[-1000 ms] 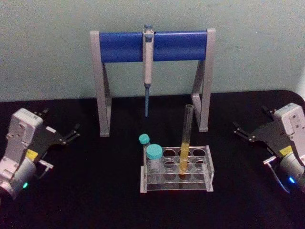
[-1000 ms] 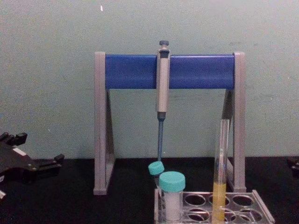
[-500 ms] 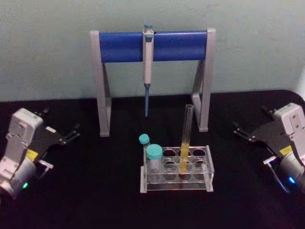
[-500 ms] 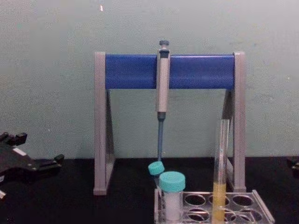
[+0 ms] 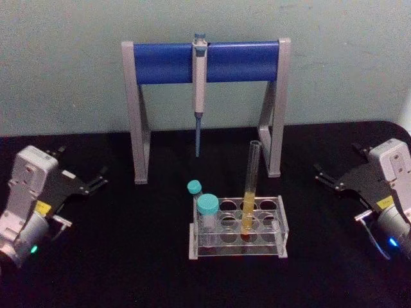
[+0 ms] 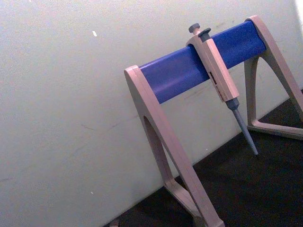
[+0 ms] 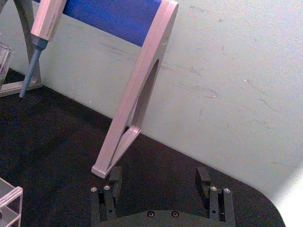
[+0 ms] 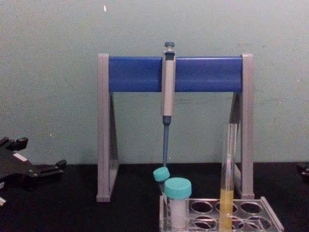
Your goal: Pick up the test tube from the test tube rack, shake it, then place it back into the test tube rack.
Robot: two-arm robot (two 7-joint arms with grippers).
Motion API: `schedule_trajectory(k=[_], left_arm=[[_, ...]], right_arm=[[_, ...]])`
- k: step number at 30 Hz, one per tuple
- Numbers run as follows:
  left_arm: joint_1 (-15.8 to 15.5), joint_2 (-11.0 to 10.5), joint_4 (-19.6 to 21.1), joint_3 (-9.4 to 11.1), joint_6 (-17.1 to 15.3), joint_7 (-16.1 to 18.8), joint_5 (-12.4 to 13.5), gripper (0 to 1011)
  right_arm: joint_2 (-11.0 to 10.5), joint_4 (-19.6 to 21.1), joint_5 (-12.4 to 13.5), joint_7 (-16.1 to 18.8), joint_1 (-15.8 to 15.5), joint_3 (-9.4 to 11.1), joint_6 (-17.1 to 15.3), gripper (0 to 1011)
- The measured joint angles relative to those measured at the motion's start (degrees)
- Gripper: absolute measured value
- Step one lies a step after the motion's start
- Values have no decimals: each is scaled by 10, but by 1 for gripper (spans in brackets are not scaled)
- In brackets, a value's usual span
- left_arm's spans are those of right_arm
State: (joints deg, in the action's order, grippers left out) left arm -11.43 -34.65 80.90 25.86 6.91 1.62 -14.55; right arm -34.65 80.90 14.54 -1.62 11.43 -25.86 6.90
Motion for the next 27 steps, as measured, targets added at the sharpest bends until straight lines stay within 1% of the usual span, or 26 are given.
schedule_trajectory(k=[6, 11, 14, 20, 24, 27], left_arm=[[0, 0, 0, 0, 0, 0, 0, 1010], [0, 0, 0, 0, 0, 0, 0, 1010], [0, 0, 0, 0, 0, 0, 0, 1010], [0, 0, 0, 0, 0, 0, 0, 1010], [0, 0, 0, 0, 0, 0, 0, 1010], [0, 0, 0, 0, 0, 0, 0, 1010]], right_arm=[[2, 8, -2, 4, -8, 9, -1, 1000], [0, 29, 3, 17, -23, 18, -7, 1000], [-2, 48, 13, 28, -37, 25, -13, 1000], [-2, 73, 31, 45, -57, 35, -20, 1000], [1, 86, 51, 68, -67, 40, -25, 1000], [8, 93, 71, 92, -72, 44, -28, 1000]])
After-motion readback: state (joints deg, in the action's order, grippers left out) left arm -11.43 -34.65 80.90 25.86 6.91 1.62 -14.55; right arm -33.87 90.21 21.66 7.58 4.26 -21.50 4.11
